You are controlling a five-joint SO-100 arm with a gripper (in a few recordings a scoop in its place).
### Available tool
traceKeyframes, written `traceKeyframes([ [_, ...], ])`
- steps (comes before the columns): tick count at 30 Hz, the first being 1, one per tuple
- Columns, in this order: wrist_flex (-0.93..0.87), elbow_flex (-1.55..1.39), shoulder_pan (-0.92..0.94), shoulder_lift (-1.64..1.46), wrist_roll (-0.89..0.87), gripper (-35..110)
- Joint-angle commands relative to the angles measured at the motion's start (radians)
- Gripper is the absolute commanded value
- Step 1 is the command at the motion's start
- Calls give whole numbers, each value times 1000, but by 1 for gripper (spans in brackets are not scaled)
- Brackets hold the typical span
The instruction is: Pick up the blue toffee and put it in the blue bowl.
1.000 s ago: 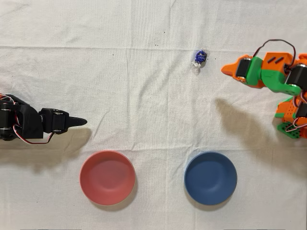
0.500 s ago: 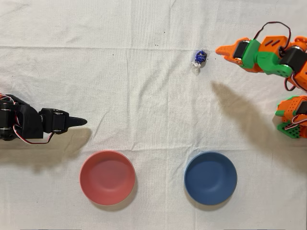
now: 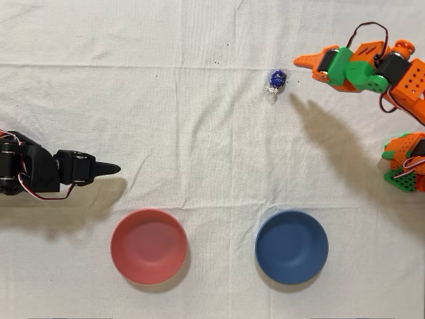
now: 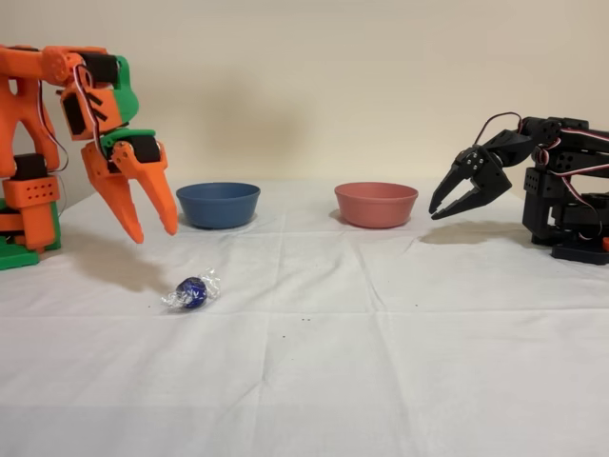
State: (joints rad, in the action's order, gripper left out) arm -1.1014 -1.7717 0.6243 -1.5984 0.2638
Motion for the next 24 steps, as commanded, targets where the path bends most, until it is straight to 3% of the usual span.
traceKeyframes([
  [1,37,57,11,-3,29,32],
  [24,55,348,-37,324,21,33],
])
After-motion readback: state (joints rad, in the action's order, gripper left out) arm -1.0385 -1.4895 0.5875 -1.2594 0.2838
